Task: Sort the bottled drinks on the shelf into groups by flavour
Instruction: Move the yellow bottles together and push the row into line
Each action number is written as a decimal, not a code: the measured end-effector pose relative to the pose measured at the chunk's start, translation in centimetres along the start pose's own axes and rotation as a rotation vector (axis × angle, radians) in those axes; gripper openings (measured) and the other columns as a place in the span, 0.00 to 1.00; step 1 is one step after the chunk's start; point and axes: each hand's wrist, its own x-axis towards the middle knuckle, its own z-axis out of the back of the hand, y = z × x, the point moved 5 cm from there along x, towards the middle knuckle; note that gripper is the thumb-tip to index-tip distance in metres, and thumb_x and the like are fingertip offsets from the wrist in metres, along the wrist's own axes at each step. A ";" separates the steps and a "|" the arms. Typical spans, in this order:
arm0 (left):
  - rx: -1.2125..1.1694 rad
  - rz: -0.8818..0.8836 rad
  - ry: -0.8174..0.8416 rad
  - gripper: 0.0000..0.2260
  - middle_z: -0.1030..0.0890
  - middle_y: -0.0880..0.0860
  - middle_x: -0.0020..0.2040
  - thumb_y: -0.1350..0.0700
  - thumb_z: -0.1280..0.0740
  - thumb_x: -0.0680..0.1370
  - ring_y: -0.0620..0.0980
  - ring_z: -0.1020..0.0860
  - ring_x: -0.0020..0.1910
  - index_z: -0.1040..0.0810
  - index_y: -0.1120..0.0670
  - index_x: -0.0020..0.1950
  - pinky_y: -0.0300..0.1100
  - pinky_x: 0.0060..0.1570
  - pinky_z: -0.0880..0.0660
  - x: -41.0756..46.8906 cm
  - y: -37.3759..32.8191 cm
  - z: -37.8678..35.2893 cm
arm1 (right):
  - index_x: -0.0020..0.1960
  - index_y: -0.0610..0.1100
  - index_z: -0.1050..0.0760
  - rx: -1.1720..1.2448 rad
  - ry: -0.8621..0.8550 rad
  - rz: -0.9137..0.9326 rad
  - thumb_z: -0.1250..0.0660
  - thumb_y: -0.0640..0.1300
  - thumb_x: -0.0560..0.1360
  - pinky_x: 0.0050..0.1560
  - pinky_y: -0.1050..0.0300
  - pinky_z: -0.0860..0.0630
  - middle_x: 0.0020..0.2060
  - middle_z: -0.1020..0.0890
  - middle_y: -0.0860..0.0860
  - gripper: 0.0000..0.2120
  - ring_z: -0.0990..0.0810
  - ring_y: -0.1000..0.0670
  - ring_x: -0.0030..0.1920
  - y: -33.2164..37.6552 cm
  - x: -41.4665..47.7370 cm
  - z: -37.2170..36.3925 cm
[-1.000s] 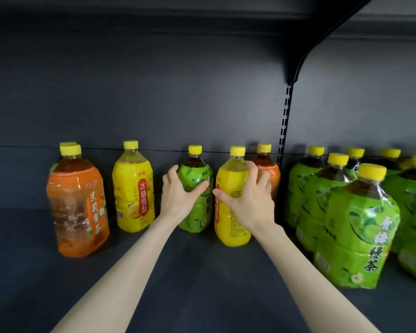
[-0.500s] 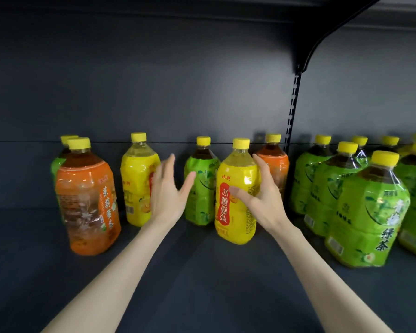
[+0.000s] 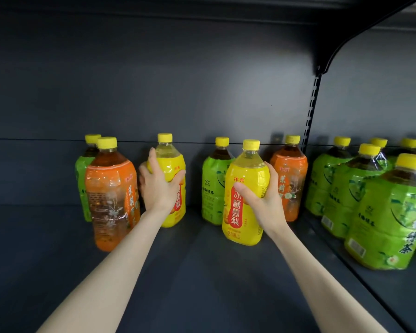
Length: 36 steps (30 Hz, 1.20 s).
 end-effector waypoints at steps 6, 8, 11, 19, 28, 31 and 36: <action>-0.147 -0.119 0.164 0.39 0.37 0.56 0.70 0.41 0.31 0.72 0.58 0.31 0.64 0.50 0.45 0.76 0.54 0.58 0.29 -4.3 -2.4 2.3 | 0.72 0.59 0.45 0.012 0.044 -0.013 0.25 0.61 0.64 0.55 0.43 0.21 0.62 0.24 0.53 0.43 0.21 0.49 0.58 0.3 -0.7 0.4; -0.254 -0.126 0.212 0.41 0.34 0.51 0.69 0.42 0.29 0.70 0.51 0.30 0.62 0.50 0.43 0.75 0.48 0.56 0.30 -5.9 -3.1 3.5 | 0.72 0.60 0.44 0.020 0.060 -0.020 0.25 0.63 0.61 0.54 0.45 0.20 0.61 0.24 0.54 0.45 0.21 0.49 0.58 0.6 -1.3 0.7; -0.540 0.055 0.322 0.48 0.27 0.46 0.62 0.42 0.25 0.63 0.44 0.26 0.56 0.50 0.43 0.75 0.42 0.52 0.28 -8.6 -3.1 4.5 | 0.71 0.55 0.39 0.092 0.065 -0.056 0.25 0.61 0.60 0.51 0.49 0.20 0.59 0.21 0.52 0.44 0.19 0.49 0.55 0.5 -2.9 1.4; -0.803 0.298 0.446 0.22 0.20 0.45 0.49 0.39 0.35 0.65 0.43 0.20 0.44 0.31 0.42 0.56 0.33 0.35 0.26 -12.8 -4.5 4.3 | 0.66 0.51 0.29 0.332 0.005 -0.177 0.32 0.61 0.65 0.54 0.46 0.20 0.54 0.17 0.50 0.31 0.17 0.48 0.53 1.0 -6.9 2.0; -0.896 0.182 0.525 0.23 0.16 0.47 0.45 0.35 0.36 0.63 0.46 0.17 0.44 0.24 0.44 0.54 0.46 0.44 0.22 -17.1 -12.1 3.7 | 0.57 0.52 0.23 0.261 -0.179 -0.108 0.35 0.63 0.67 0.51 0.47 0.19 0.49 0.15 0.50 0.24 0.15 0.50 0.48 4.3 -10.5 11.7; -0.923 0.155 0.579 0.23 0.15 0.47 0.44 0.34 0.37 0.63 0.46 0.17 0.43 0.23 0.45 0.53 0.47 0.45 0.22 -20.1 -16.4 2.1 | 0.53 0.53 0.22 0.216 -0.246 -0.067 0.35 0.61 0.67 0.46 0.53 0.19 0.45 0.14 0.51 0.19 0.15 0.50 0.45 5.3 -12.4 17.2; -0.962 0.172 0.659 0.26 0.15 0.49 0.45 0.33 0.37 0.64 0.48 0.17 0.44 0.22 0.46 0.54 0.52 0.49 0.21 -28.4 -23.7 -1.8 | 0.52 0.54 0.21 0.134 -0.352 -0.077 0.35 0.63 0.67 0.48 0.50 0.20 0.46 0.14 0.52 0.18 0.15 0.51 0.46 5.3 -17.2 28.6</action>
